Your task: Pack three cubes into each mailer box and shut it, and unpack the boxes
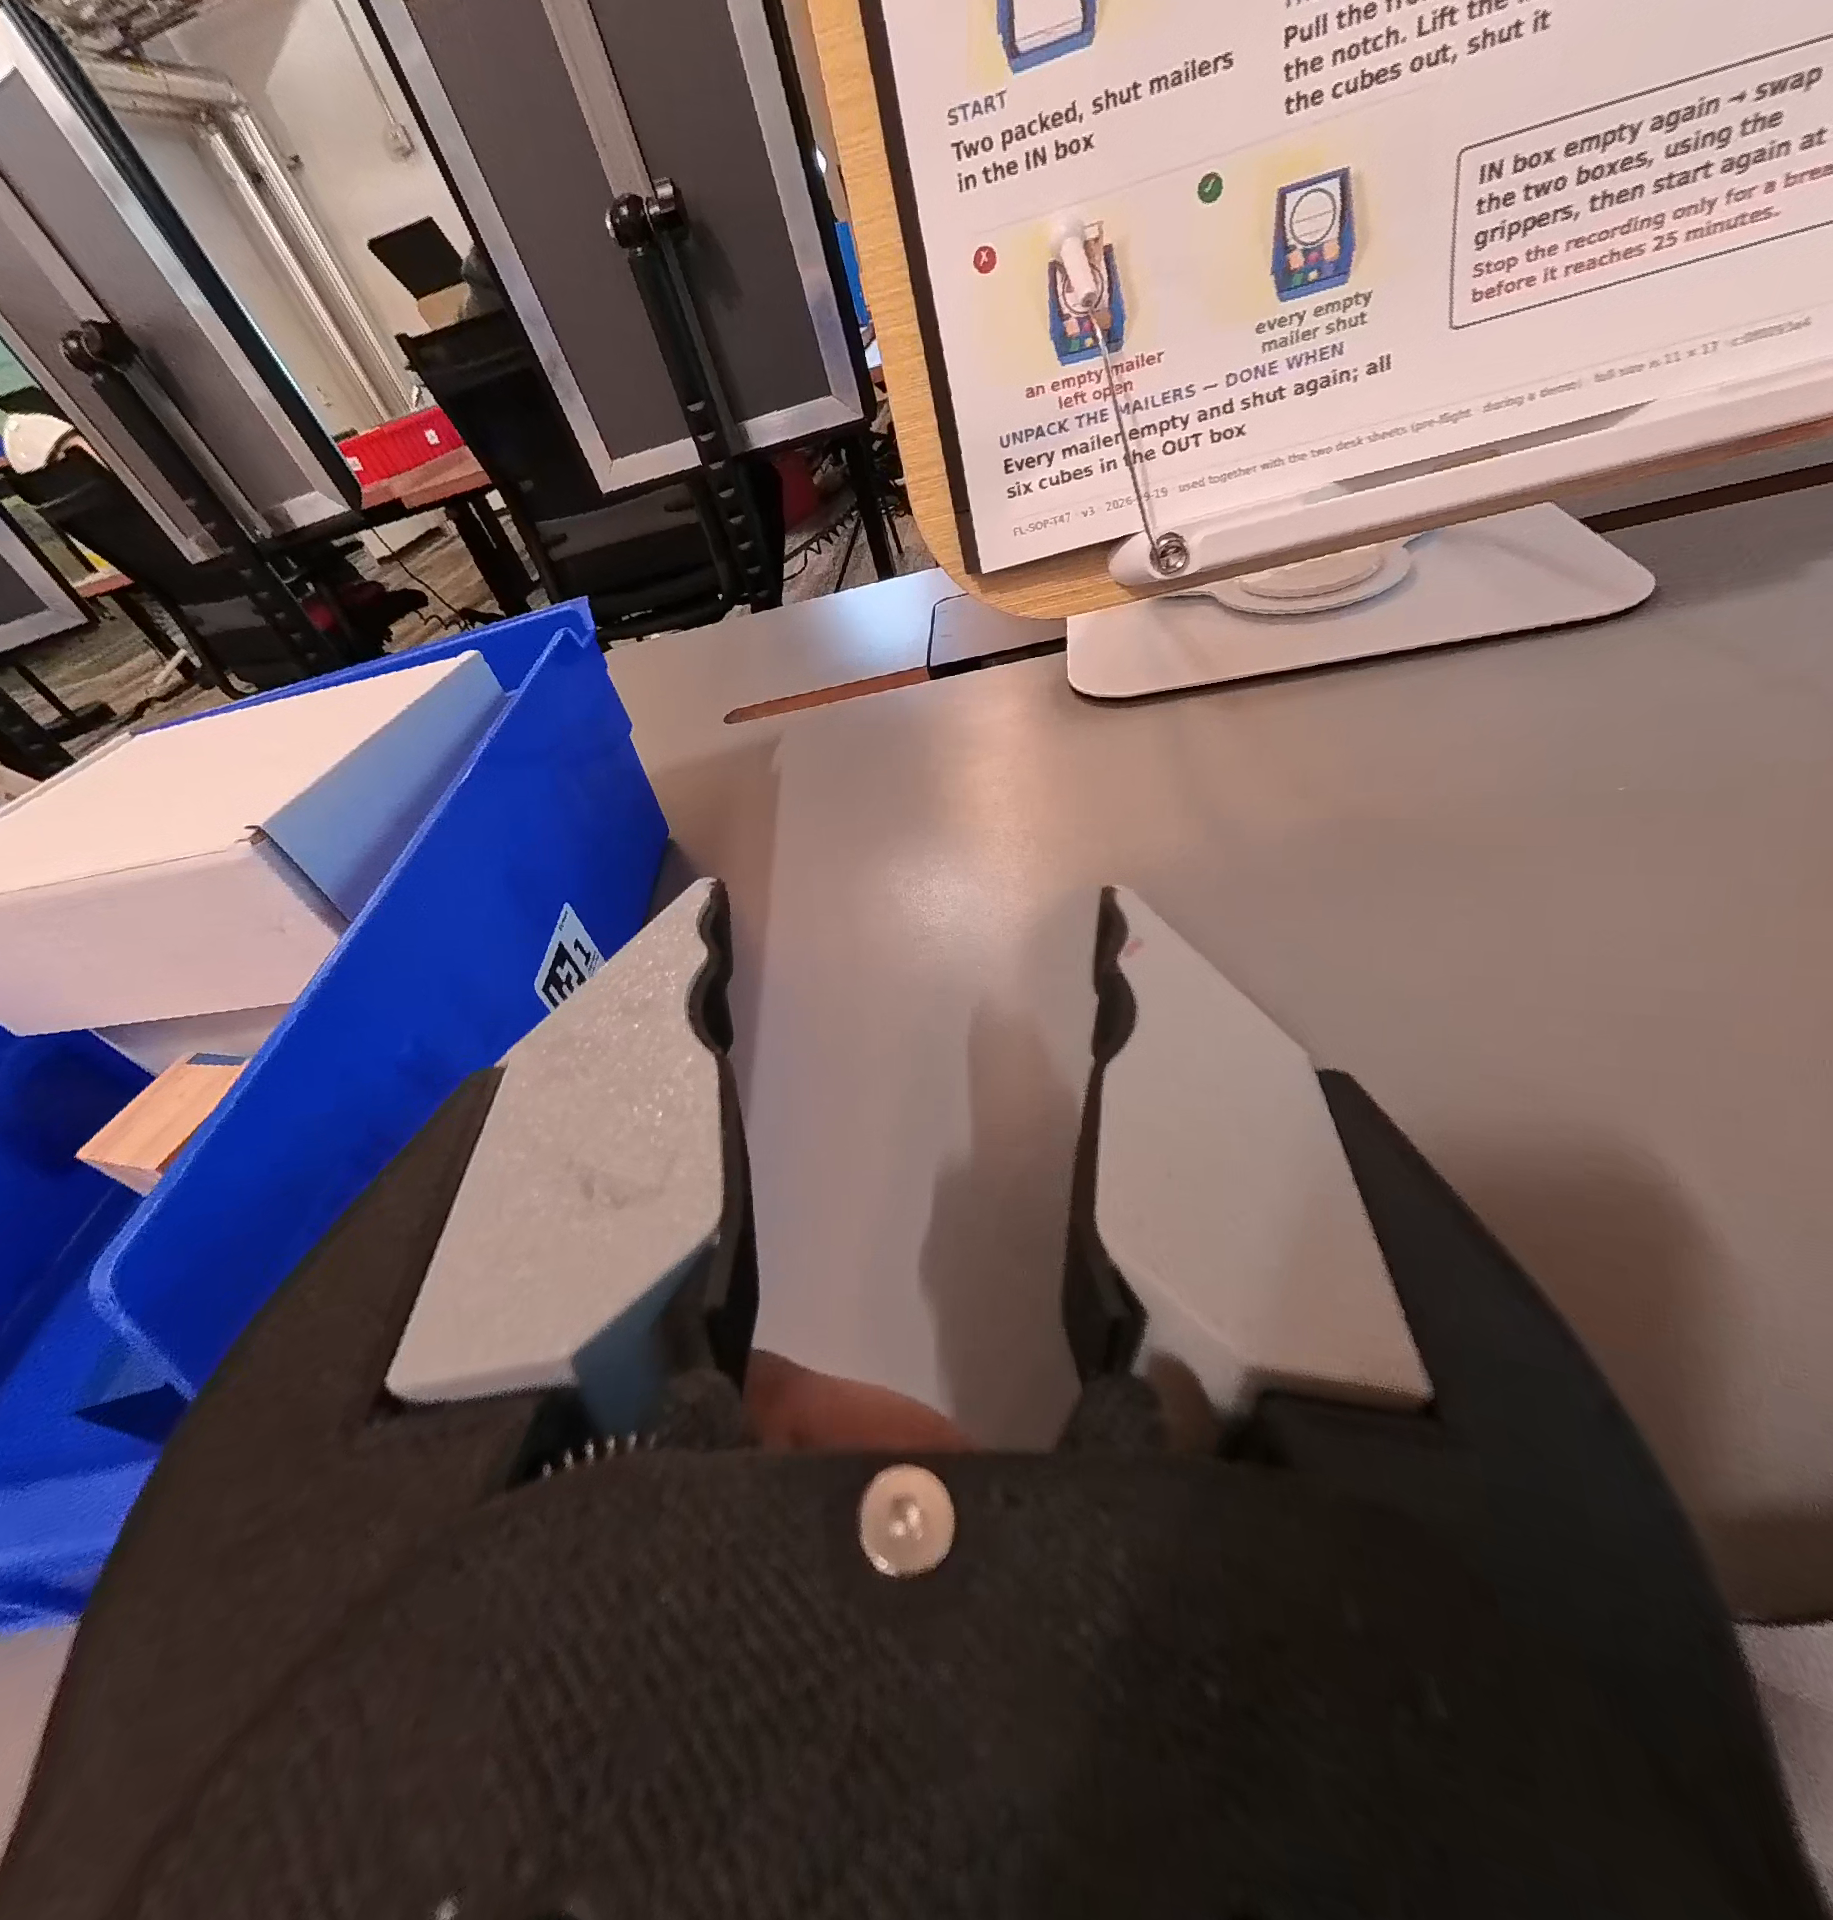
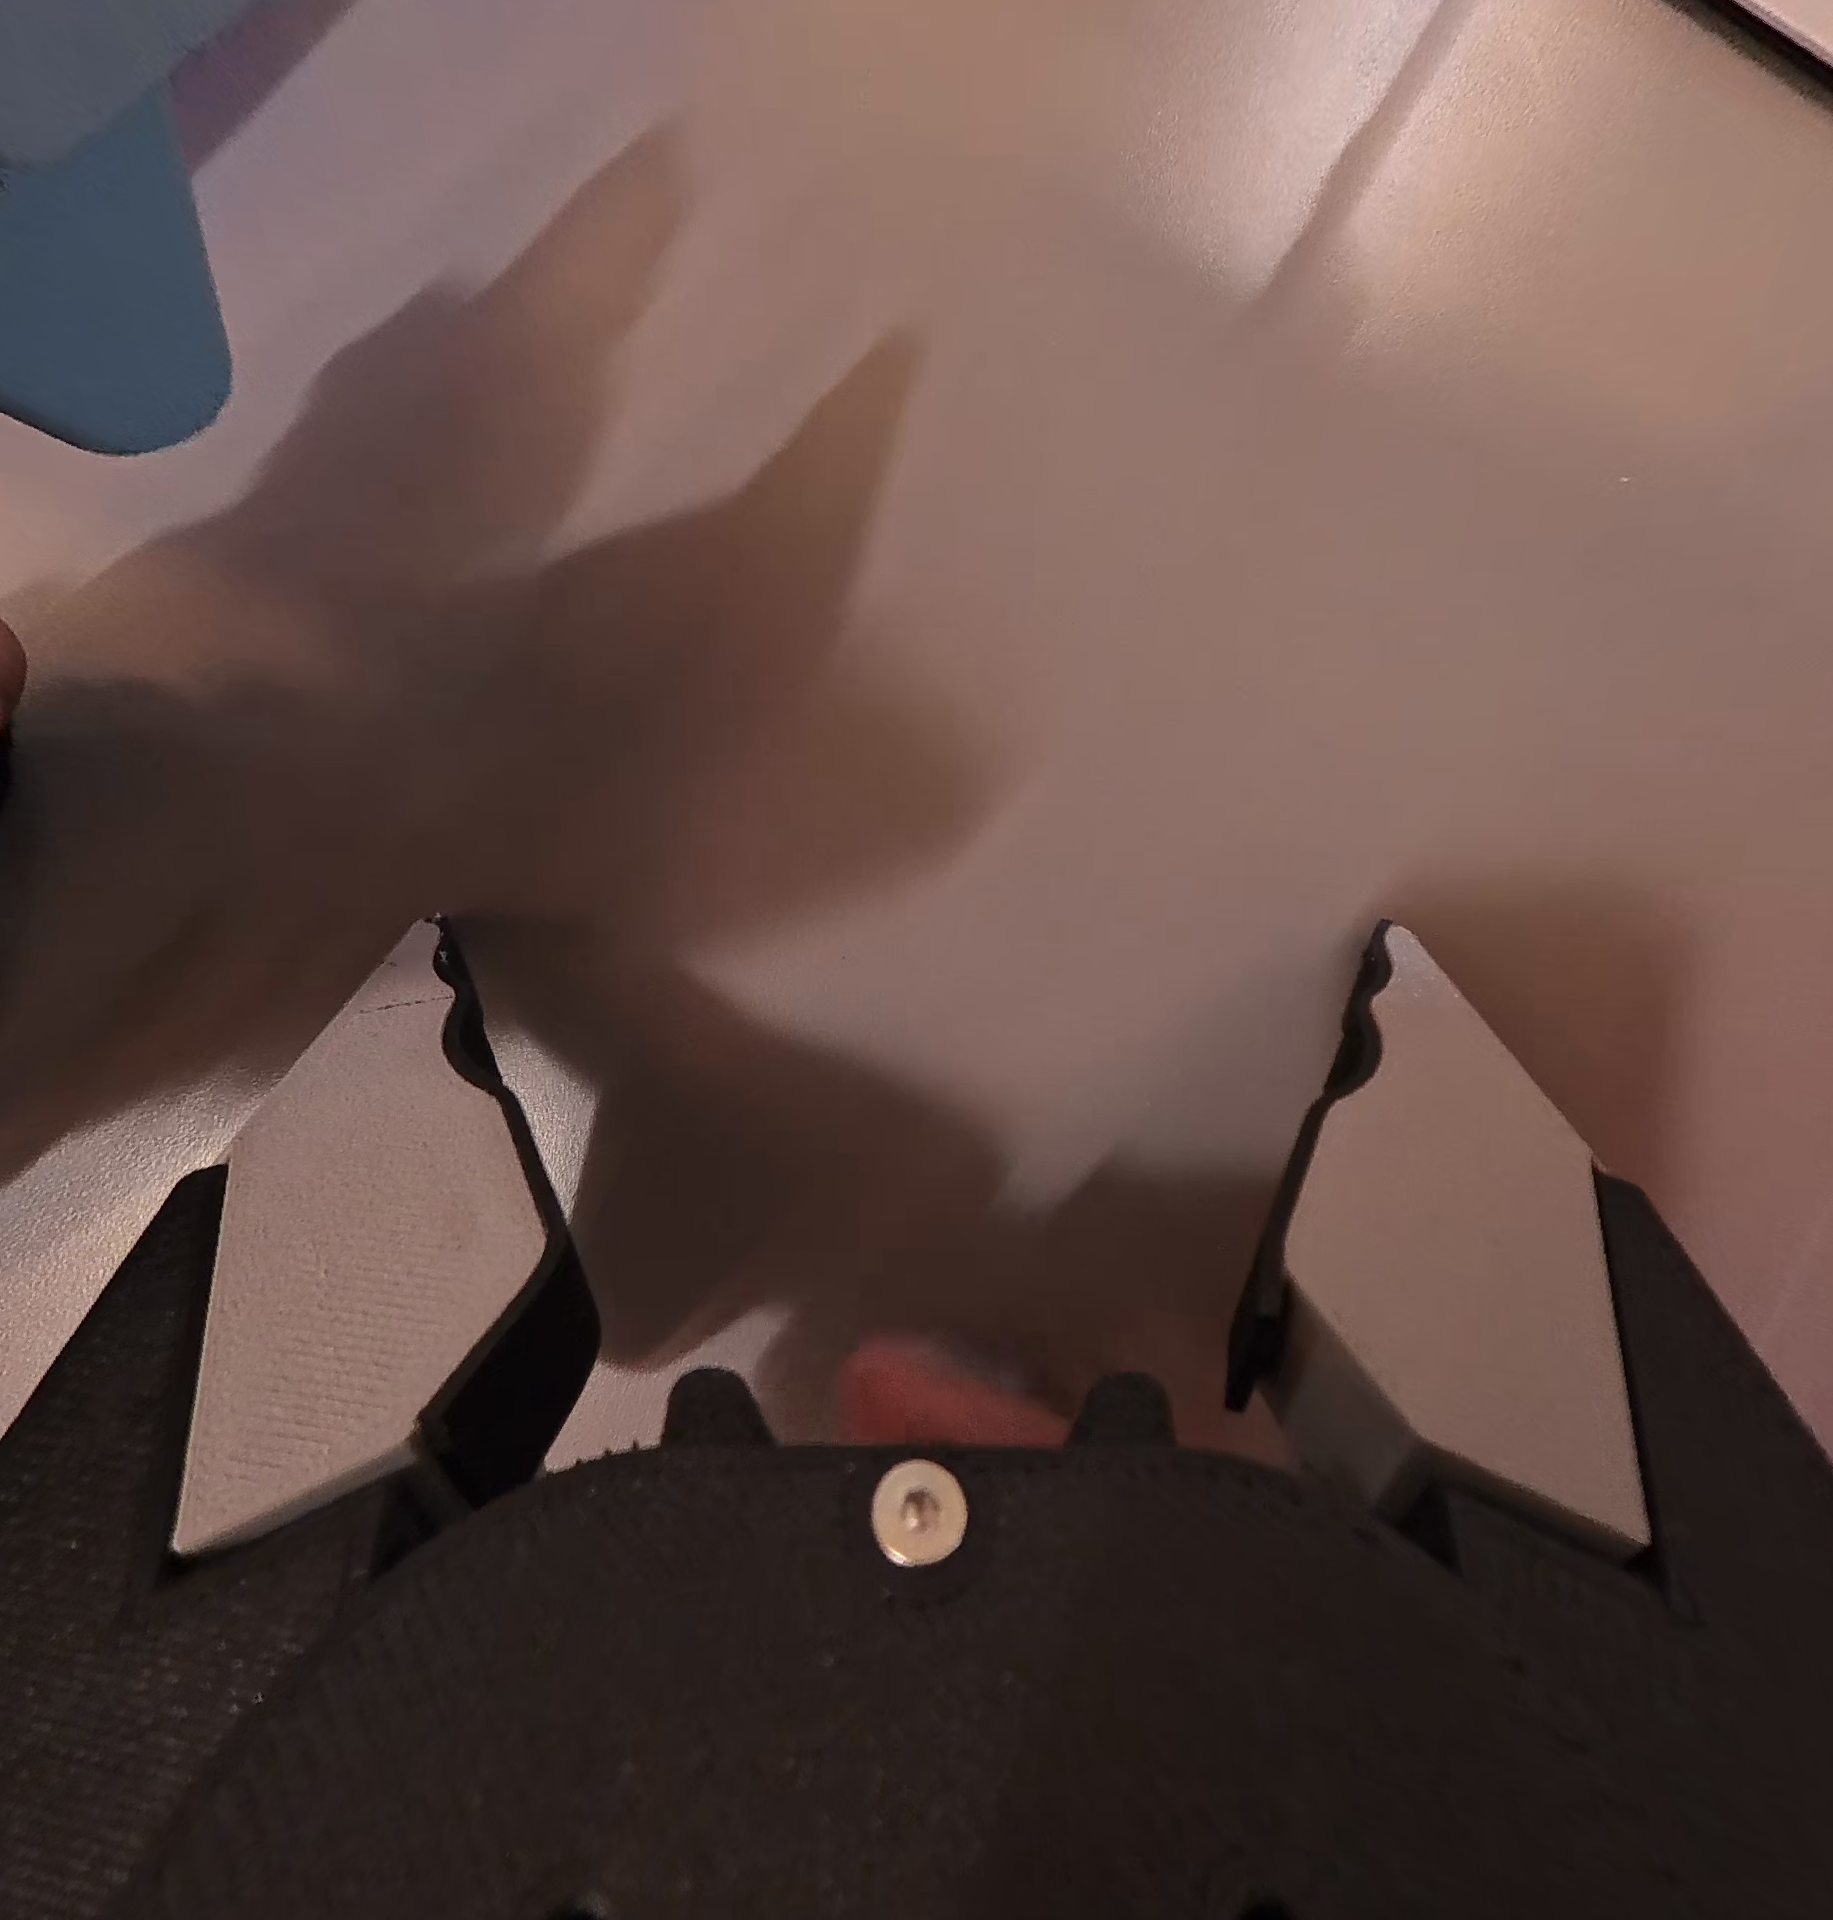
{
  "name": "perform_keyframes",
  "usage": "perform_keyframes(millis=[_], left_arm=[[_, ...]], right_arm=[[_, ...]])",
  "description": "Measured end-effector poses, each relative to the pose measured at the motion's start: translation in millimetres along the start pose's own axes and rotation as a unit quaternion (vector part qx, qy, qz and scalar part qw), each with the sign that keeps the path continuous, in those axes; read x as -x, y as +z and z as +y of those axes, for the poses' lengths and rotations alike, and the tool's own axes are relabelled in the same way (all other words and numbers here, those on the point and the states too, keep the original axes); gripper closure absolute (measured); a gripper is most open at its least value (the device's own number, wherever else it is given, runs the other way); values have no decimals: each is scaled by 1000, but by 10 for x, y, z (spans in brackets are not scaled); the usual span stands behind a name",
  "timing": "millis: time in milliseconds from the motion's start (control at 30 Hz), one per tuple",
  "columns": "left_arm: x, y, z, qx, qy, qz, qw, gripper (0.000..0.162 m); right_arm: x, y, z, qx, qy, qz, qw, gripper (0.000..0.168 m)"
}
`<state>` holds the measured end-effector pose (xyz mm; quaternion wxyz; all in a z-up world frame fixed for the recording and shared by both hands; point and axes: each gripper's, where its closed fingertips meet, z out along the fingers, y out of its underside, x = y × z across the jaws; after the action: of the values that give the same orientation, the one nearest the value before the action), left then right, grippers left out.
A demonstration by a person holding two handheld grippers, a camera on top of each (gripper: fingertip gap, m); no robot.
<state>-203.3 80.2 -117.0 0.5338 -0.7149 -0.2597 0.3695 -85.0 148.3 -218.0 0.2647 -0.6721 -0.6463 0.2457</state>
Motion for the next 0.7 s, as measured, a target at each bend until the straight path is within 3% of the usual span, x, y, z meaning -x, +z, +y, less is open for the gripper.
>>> perform_keyframes(millis=[167, 233, 433, 700], left_arm=[[-45, -7, -13, -4, 11, 7, 1000, 91], [-64, -8, -17, -5, 14, 11, 1000, 89], [-139, -15, -20, -5, 21, 27, 999, 86], [-204, -39, -12, -5, 24, 53, 998, 87]], right_arm=[[27, 91, -111, -1, -23, -23, 999, 13], [68, 80, -189, -20, -31, -37, 999, 22], [-32, -167, -498, -122, -56, -11, 991, 36], [-75, -329, -547, -152, -39, -33, 987, 44]])
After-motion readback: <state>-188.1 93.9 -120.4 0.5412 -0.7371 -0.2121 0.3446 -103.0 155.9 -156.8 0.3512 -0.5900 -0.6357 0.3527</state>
